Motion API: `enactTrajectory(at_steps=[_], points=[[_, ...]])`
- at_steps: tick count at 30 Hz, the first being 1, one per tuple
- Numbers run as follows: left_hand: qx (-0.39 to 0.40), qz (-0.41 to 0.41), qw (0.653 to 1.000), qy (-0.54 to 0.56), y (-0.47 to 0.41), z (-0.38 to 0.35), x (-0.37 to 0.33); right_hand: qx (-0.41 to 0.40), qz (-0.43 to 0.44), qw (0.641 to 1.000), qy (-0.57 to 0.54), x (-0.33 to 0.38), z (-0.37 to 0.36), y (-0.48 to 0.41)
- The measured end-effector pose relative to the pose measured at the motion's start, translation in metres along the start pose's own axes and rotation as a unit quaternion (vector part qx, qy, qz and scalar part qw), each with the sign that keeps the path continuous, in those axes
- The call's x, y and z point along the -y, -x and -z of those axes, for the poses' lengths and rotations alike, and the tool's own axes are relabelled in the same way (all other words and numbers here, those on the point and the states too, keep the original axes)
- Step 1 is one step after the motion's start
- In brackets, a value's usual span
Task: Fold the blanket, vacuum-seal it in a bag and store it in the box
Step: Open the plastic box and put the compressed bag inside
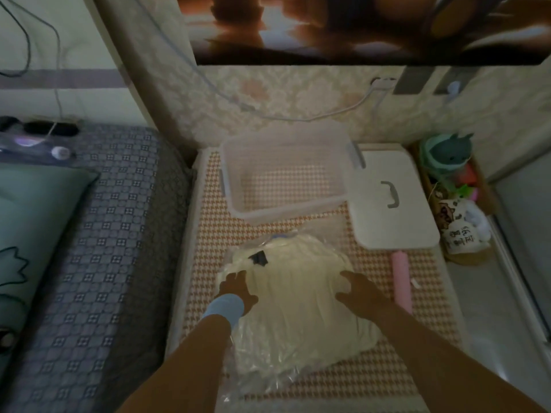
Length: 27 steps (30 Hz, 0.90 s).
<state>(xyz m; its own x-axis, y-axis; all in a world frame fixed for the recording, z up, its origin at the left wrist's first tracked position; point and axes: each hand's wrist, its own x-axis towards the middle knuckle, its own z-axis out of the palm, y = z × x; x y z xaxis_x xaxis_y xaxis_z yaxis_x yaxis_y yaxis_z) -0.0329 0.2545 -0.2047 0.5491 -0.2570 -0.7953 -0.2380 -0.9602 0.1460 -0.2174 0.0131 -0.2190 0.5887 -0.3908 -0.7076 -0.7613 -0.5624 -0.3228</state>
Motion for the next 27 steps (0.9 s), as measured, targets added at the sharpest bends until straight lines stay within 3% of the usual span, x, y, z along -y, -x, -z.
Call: enactTrajectory(at_steps=[6, 9, 11, 16, 21, 27], points=[[-0.004, 0.124, 0.989, 0.079, -0.046, -0.026, 0.023, -0.052, -0.051, 0.985, -0.155, -0.01, -0.02, -0.07], [0.002, 0.144, 0.988, 0.05, -0.065, -0.034, 0.03, -0.043, -0.053, 0.96, -0.271, -0.019, -0.027, -0.079], [0.021, 0.17, 0.978, 0.121, -0.07, -0.037, 0.037, -0.028, -0.047, 0.952, -0.3, -0.021, -0.028, -0.079], [-0.049, 0.149, 0.932, 0.327, -0.081, -0.039, 0.04, -0.042, -0.032, 0.939, -0.34, -0.02, -0.028, -0.079], [-0.067, 0.117, 0.926, 0.351, -0.048, -0.012, 0.033, -0.049, -0.04, 0.922, -0.382, -0.013, -0.02, -0.035], [-0.072, -0.002, 0.913, 0.402, 0.032, 0.066, 0.022, -0.137, -0.007, 0.91, -0.391, 0.017, 0.043, 0.043]])
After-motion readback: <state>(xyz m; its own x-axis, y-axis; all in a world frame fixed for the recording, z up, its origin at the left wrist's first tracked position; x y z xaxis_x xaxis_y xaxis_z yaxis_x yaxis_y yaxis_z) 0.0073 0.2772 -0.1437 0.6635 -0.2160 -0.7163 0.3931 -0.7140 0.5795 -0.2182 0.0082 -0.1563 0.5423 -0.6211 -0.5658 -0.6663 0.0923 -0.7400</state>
